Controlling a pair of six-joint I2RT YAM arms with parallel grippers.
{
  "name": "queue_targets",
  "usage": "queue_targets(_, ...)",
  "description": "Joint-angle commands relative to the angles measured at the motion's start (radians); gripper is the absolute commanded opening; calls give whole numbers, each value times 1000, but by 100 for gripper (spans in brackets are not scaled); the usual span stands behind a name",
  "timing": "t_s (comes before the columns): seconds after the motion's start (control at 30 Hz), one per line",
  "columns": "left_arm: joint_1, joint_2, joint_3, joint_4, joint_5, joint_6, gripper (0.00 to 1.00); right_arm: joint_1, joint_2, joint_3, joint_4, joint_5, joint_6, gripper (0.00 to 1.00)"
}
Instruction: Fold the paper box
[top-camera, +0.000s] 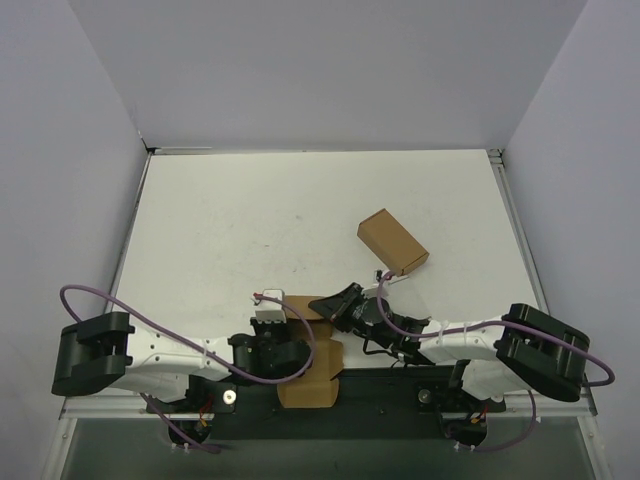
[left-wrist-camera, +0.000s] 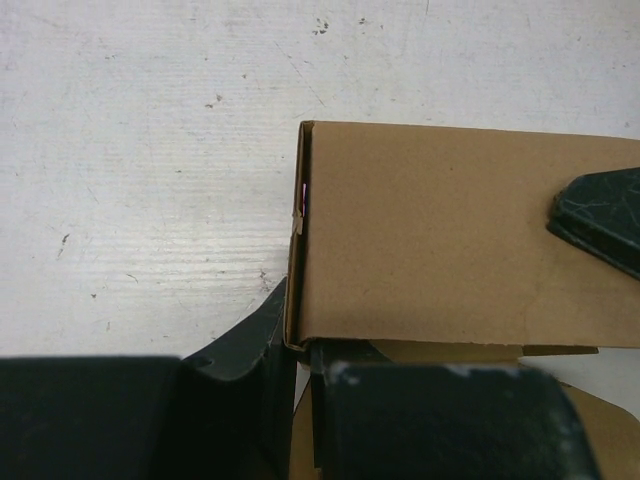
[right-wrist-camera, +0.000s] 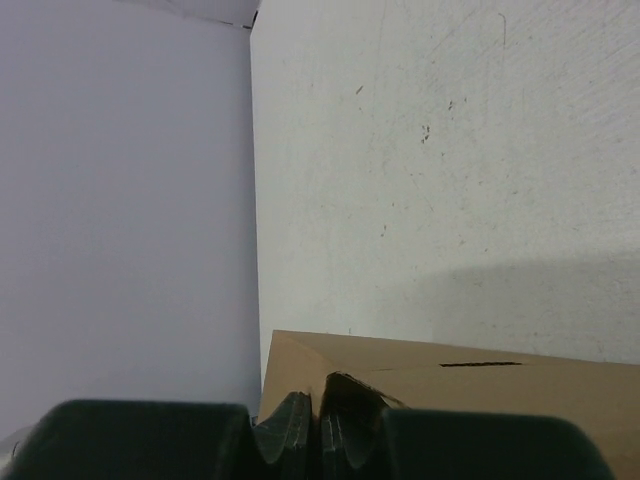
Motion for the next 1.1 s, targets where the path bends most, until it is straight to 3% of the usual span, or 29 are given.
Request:
queue_targets(0.0, -15, 61, 45, -59, 94, -58, 0, -7, 24, -19, 10, 90, 10, 0)
queue_targets(0.03, -14, 68, 51, -74, 91, -65, 0, -7, 18, -17, 7, 92, 1, 0)
queue_targets(0.1, -14, 63, 65, -131, 80, -90, 0, -7, -6, -25, -16, 97, -12, 11)
queue_targets(0.13, -14, 55, 67, -146, 72, -96, 0, -4, -19, -28, -27, 101, -30, 28)
queue_targets(0.23, -12, 26, 67, -191, 69, -108, 0, 22, -98, -42, -100, 135, -79, 50)
queue_targets(0.37, -10, -15, 65, -231, 74, -111, 0, 125, -293, -35, -375, 286, -203, 54)
queue_targets(0.5, -10, -26, 71, -251, 72, -111, 0, 271, -421, -20, -620, 440, -233, 51)
queue_targets(0.67, -10, 2, 96, -260, 77, -102, 0, 366, -424, -20, -763, 494, -217, 32)
queue_targets(0.8, -10, 38, 123, -269, 84, -96, 0, 381, -344, 23, -757, 509, -245, 22)
queue_targets(0.93, -12, 65, 143, -265, 98, -90, 0, 354, -261, 76, -757, 520, -295, 2)
queue_targets(1.07, -14, 80, 148, -234, 109, -71, 0, 293, -205, 86, -691, 456, -332, 0)
